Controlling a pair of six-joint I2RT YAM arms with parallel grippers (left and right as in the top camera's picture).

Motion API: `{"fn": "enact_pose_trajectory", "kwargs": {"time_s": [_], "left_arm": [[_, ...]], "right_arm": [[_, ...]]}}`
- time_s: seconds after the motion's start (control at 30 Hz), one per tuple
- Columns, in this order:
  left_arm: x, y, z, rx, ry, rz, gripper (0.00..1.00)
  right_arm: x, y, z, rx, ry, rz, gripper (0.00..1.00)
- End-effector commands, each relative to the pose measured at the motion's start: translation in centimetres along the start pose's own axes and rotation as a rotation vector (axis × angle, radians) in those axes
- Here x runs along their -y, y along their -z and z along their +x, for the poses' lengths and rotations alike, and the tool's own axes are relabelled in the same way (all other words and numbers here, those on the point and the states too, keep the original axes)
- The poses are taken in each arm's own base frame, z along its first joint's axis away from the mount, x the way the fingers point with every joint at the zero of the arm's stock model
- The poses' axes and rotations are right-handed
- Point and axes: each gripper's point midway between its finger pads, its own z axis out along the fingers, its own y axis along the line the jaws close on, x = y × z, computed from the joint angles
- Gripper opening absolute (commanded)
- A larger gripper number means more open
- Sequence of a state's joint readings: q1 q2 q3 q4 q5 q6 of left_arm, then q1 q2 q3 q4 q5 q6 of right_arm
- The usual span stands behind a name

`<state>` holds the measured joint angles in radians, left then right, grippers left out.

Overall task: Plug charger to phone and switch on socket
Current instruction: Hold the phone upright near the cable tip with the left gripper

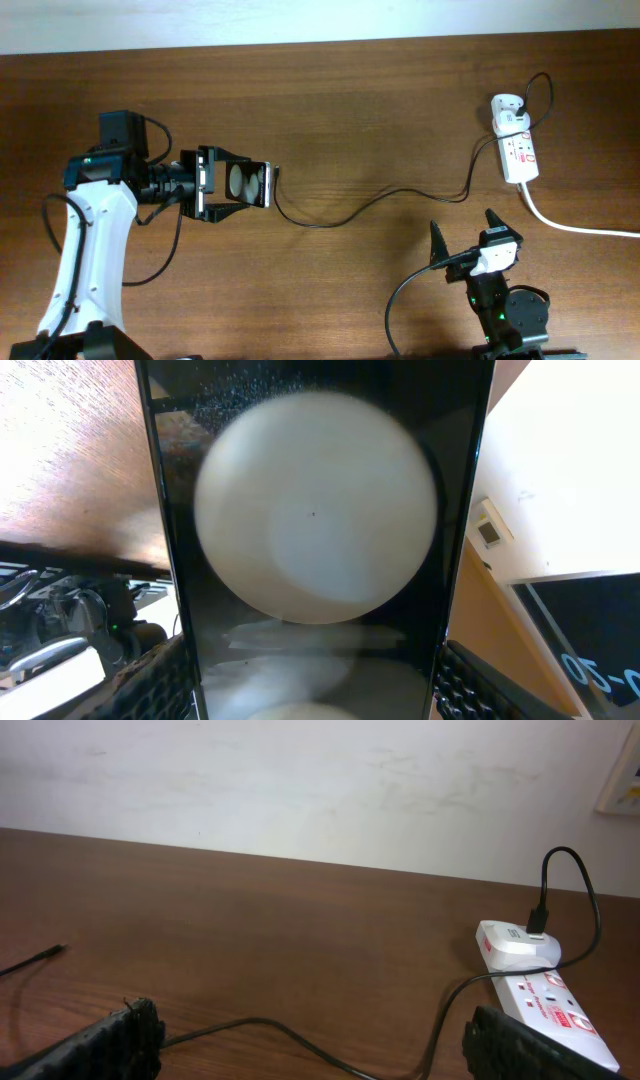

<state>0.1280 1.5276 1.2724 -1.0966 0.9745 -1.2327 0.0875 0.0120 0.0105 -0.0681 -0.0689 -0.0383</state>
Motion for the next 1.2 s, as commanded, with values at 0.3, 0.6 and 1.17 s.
{"fn": "enact_pose_trajectory", "kwargs": {"time_s": [0.3, 0.6, 1.17], "left_arm": [[0.4, 0.54, 1.79, -0.052, 0.0, 0.034, 0.08], [0.44, 0.54, 1.72, -0.049, 0.047, 0.034, 0.07], [0.35, 0.52, 1.46, -0.034, 0.054, 0.029, 0.05]], "right_arm": [[-0.03, 0.01, 0.16, -0.001, 0.006, -0.003, 0.99], [-0.03, 0.01, 0.16, -0.001, 0.006, -0.003, 0.99], [-0.03, 0.01, 0.16, -0.001, 0.006, -0.003, 0.99]]}}
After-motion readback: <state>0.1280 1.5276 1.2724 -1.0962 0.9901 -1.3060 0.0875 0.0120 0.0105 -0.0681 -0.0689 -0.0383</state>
